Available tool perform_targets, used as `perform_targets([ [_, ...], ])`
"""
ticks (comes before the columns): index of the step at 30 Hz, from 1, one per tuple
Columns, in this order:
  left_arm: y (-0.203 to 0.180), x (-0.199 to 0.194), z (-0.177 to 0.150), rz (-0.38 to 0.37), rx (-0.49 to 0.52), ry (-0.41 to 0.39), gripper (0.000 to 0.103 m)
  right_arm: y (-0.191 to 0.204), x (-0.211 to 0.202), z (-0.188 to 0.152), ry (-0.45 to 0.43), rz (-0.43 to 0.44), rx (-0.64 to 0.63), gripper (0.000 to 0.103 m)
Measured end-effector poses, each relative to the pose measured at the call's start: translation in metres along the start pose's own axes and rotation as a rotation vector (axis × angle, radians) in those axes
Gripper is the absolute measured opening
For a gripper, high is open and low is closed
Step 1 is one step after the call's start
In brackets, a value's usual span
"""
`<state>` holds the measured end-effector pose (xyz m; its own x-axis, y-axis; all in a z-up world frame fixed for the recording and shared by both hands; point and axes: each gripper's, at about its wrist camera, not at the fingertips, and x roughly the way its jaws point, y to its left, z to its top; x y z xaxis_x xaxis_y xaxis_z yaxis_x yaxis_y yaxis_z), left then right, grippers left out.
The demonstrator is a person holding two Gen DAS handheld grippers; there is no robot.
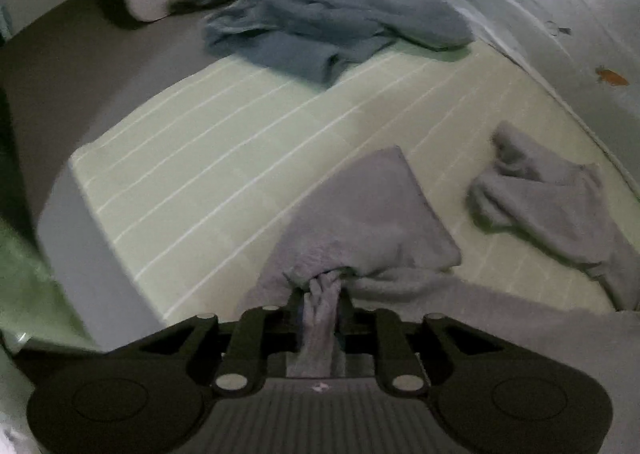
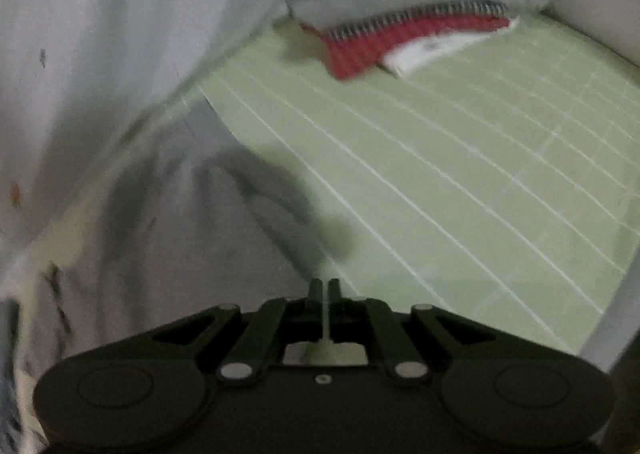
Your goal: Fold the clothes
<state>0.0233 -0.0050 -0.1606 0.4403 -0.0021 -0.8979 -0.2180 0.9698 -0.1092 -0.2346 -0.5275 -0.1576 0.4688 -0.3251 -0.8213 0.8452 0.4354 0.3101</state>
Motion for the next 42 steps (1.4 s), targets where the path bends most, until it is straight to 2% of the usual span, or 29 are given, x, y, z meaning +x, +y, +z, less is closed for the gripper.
perform_targets([
  [2,0.005,-0.009,0.0,-0.025,-0.04,-0.015,0.028,-0.004,-0.001,0.005,-0.01,-0.009,0.009,0.014],
  [4,0.0,-0.017,0.002,-0.034,-0.045,-0.052,0.033,-0.009,0.002,0.012,-0.031,0.014,0.017,0.033],
  [8,-0.018,-0.027,0.002,-0.049,-0.001,-0.121,0.051,-0.006,0.016,0.024,-0.019,0.036,-0.008,0.034],
  [10,-0.031,-0.029,-0.001,-0.067,0.025,-0.129,0.051,-0.008,0.027,0.03,0.004,0.063,0.03,0.034],
  [14,-0.063,-0.026,-0.018,-0.122,0.081,-0.094,0.06,-0.033,0.052,0.039,0.063,0.184,0.288,0.034],
  [17,-0.088,-0.017,-0.038,-0.166,0.16,-0.041,0.062,-0.048,0.069,0.041,0.097,0.261,0.472,0.037],
  [21,-0.115,-0.002,-0.061,-0.165,0.231,0.02,0.062,-0.044,0.081,0.05,0.108,0.251,0.482,0.039],
  [25,-0.131,0.01,-0.073,-0.152,0.246,0.057,0.062,-0.038,0.095,0.055,0.126,0.278,0.505,0.042],
  [28,-0.14,0.016,-0.077,-0.137,0.244,0.07,0.069,-0.031,0.105,0.06,0.141,0.298,0.525,0.042],
  [29,-0.142,0.017,-0.077,-0.13,0.246,0.069,0.071,-0.028,0.107,0.063,0.145,0.296,0.511,0.039],
  [30,-0.145,0.017,-0.078,-0.123,0.248,0.067,0.073,-0.023,0.11,0.066,0.151,0.28,0.47,0.026],
  [31,-0.148,0.018,-0.079,-0.116,0.257,0.068,0.076,-0.019,0.111,0.068,0.145,0.267,0.432,0.018],
  [33,-0.153,0.019,-0.08,-0.098,0.277,0.071,0.079,-0.014,0.113,0.071,0.127,0.245,0.371,0.01],
  [35,-0.159,0.02,-0.081,-0.075,0.3,0.073,0.08,-0.016,0.11,0.075,0.084,0.207,0.342,0.008],
  [39,-0.167,0.023,-0.084,-0.048,0.337,0.071,0.081,-0.025,0.099,0.098,-0.062,0.066,0.199,0.007],
  [42,-0.174,0.023,-0.084,-0.098,0.35,0.068,0.081,-0.04,0.098,0.114,-0.11,-0.006,0.126,0.007],
])
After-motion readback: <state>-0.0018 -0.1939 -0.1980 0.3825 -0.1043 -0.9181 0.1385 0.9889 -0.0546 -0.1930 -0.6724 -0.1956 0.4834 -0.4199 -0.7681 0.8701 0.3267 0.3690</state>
